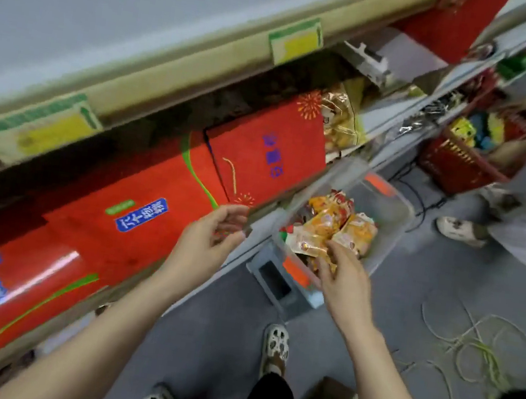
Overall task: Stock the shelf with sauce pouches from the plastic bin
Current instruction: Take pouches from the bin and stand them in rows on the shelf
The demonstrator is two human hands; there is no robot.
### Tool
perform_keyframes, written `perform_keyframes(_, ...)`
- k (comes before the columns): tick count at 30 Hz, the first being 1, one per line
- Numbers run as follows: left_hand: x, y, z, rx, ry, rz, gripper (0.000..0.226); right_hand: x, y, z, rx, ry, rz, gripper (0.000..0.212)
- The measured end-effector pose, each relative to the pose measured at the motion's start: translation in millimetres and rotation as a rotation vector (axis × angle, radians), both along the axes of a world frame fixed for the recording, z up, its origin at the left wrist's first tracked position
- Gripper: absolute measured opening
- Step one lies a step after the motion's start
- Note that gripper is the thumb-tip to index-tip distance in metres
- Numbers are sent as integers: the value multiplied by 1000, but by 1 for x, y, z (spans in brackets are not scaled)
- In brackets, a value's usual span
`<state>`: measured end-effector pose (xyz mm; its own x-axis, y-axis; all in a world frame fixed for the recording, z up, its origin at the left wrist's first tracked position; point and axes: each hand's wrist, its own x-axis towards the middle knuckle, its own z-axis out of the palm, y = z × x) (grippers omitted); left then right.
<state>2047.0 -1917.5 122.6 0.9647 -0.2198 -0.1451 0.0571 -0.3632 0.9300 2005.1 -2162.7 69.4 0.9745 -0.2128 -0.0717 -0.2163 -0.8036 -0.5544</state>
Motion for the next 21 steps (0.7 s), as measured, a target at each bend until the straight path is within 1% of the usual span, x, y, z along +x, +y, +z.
perform_keyframes(3,25,-63,-56,49,142,-54,40,28,-63,-43,20,209,-121,41)
perform_keyframes(5,45,-99,-93,116,184,-98,43,56,-100,-72,22,284,-162,41)
perform_keyframes(7,65,-127,-127,204,188,-130,47,85,-130,-101,-22,335,-146,46)
perform_keyframes(9,85,-150,-159,323,162,-168,52,115,-150,-127,-50,416,-86,51)
perform_keyframes(10,94,-160,-171,381,146,-192,54,131,-158,-142,-68,460,-21,53)
perform_keyframes(11,104,-170,-183,430,131,-214,54,145,-164,-158,-104,509,78,56)
perform_keyframes(13,121,-188,-202,494,111,-243,55,171,-170,-183,-252,632,334,60)
perform_keyframes(15,136,-202,-223,532,91,-256,59,183,-176,-202,-371,646,485,61)
perform_keyframes(17,146,-214,-242,561,97,-276,62,189,-186,-212,-425,577,536,61)
perform_keyframes(18,150,-219,-251,582,99,-285,63,192,-191,-214,-440,537,557,57)
perform_keyframes(20,157,-226,-265,629,101,-280,65,196,-201,-212,-445,489,535,49)
perform_keyframes(21,160,-230,-270,646,104,-260,65,199,-206,-207,-406,501,478,48)
